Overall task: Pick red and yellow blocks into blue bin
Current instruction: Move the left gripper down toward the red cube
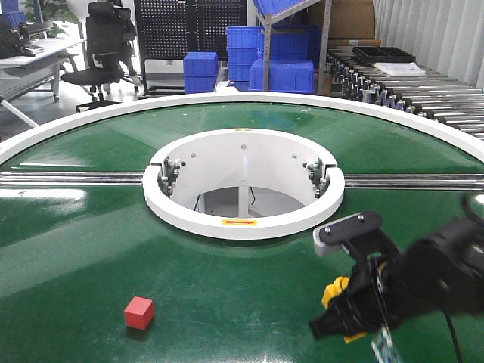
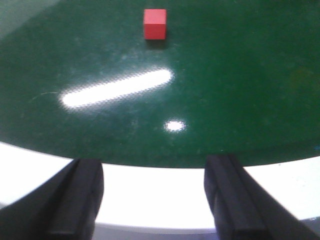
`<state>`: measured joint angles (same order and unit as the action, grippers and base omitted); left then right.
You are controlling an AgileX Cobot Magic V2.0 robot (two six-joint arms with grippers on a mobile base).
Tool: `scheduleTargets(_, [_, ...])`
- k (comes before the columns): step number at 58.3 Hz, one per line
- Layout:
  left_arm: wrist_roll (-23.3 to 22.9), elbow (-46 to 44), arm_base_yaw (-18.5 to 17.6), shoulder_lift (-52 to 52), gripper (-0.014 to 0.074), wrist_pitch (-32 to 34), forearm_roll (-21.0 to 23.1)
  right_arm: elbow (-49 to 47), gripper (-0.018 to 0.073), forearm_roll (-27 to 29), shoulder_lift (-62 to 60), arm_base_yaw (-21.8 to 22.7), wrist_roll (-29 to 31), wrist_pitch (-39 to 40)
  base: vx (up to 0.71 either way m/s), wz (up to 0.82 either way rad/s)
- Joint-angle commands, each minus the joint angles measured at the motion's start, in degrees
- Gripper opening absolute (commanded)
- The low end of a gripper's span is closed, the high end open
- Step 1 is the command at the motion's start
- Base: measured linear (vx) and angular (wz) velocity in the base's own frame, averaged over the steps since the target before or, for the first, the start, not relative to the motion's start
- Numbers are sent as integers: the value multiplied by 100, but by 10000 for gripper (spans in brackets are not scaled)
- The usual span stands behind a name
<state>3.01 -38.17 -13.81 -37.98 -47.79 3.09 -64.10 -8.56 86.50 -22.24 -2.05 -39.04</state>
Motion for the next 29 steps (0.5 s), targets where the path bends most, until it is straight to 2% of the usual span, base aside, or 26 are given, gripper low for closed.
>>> scheduleTargets(1, [282, -420, -52, -628, 534, 545, 325, 87, 221, -71, -601, -146, 205, 376, 0, 0])
scheduleTargets(13, [1017, -1198, -52, -2147, 534, 1065, 1073, 183, 223, 19, -945, -183, 171, 337, 0, 0])
scheduleTargets(18, [1562, -1657, -52, -2907, 536, 1245, 1393, 183, 223, 34, -950, -183, 124, 337, 0, 0])
scheduleTargets(23, [1900, -2043, -52, -3487, 554, 1291, 1422, 183, 223, 34, -938, -183, 125, 337, 0, 0])
scheduleTargets(29, [1945, -2500, -52, -4181, 595, 1393, 1411, 183, 225, 34, -938, -183, 125, 337, 0, 0])
